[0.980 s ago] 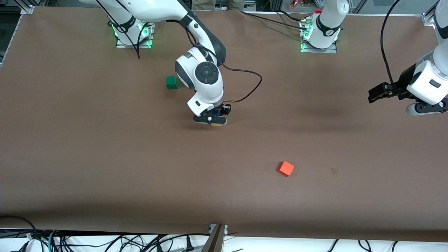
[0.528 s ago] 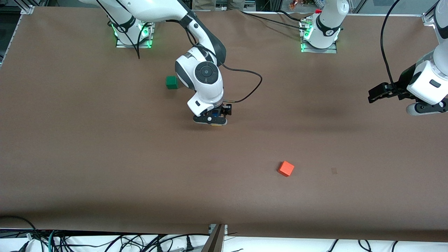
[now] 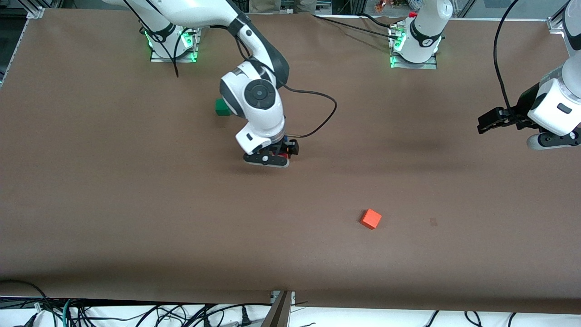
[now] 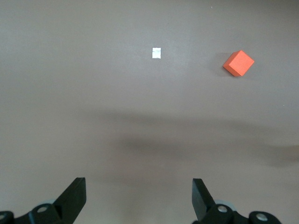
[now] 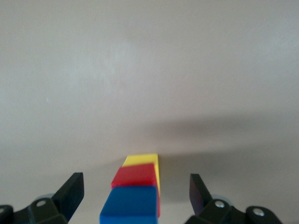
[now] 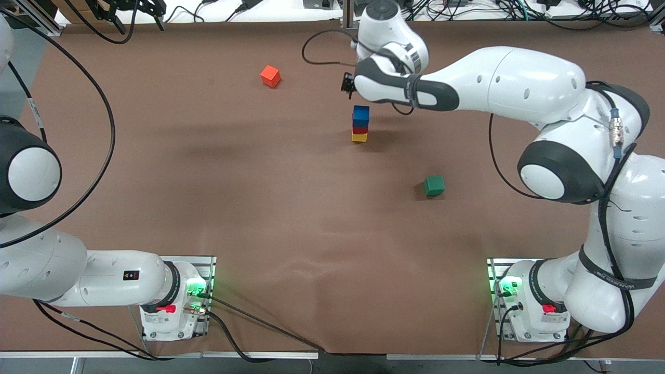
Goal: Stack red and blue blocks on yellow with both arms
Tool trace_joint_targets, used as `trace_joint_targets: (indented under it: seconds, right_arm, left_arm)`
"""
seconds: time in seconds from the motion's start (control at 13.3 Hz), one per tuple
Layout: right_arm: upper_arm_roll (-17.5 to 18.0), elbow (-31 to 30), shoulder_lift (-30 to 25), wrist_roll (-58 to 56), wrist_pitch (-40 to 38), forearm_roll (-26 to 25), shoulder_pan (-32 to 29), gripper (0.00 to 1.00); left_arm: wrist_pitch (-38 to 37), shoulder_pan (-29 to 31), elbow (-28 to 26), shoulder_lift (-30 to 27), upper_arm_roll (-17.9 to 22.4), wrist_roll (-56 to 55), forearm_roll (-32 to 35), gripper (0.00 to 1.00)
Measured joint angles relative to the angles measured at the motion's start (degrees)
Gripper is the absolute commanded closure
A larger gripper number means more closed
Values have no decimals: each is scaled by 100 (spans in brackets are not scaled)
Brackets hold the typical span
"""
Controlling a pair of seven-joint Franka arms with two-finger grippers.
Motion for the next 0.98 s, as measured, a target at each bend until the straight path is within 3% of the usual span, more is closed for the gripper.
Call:
trace_joint_targets:
  seconds: [0.6, 0.98]
  right_arm:
    - [-151, 13, -610, -616, -865, 0, -857, 0]
    - [-440, -7, -1724, -1267, -2272, 382, -861, 0]
  left_arm:
    - [19, 2, 55, 44, 1, 0, 0, 0]
    - [27, 3, 76, 76, 1, 0, 0, 0]
